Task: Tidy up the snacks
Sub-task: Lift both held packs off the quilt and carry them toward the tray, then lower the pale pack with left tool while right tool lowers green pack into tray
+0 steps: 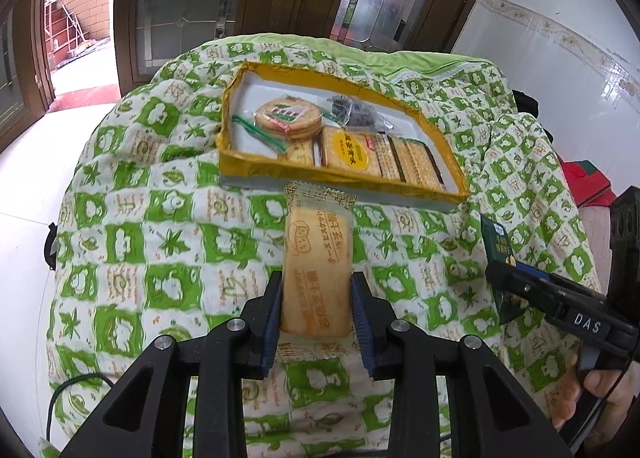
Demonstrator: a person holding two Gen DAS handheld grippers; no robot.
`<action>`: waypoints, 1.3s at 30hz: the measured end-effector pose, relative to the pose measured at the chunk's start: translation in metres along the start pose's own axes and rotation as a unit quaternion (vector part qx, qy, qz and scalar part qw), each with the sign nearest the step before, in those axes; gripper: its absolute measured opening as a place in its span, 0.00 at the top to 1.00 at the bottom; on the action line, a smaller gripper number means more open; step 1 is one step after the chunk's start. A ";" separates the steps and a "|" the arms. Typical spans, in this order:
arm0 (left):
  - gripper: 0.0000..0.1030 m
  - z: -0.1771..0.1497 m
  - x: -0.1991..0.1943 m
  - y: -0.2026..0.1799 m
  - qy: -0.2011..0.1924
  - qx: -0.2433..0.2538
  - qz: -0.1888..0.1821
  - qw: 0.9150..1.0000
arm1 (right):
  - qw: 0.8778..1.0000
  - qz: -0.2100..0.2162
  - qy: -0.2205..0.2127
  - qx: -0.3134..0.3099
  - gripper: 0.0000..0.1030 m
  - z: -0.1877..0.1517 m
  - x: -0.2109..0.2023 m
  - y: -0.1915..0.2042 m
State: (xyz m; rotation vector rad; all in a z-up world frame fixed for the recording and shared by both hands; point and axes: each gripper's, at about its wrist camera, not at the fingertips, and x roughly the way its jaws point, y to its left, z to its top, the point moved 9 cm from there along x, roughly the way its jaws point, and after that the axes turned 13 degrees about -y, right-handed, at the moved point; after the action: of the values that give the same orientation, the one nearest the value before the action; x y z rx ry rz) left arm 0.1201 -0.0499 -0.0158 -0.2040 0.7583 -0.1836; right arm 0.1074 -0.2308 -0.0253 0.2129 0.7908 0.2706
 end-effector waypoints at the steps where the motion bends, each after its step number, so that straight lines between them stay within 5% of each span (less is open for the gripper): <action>1: 0.67 0.002 0.001 -0.001 -0.001 -0.001 -0.001 1.000 | 1.000 0.000 -0.002 0.000 0.56 0.005 0.000 -0.001; 39: 0.67 0.052 0.036 -0.005 -0.003 0.023 0.010 1.000 | 0.999 -0.005 -0.025 -0.023 0.56 0.087 0.032 -0.013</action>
State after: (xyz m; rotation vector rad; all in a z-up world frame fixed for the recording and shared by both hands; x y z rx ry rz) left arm 0.1818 -0.0576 -0.0016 -0.1538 0.7499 -0.1821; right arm 0.1935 -0.2409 0.0088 0.1721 0.7361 0.2727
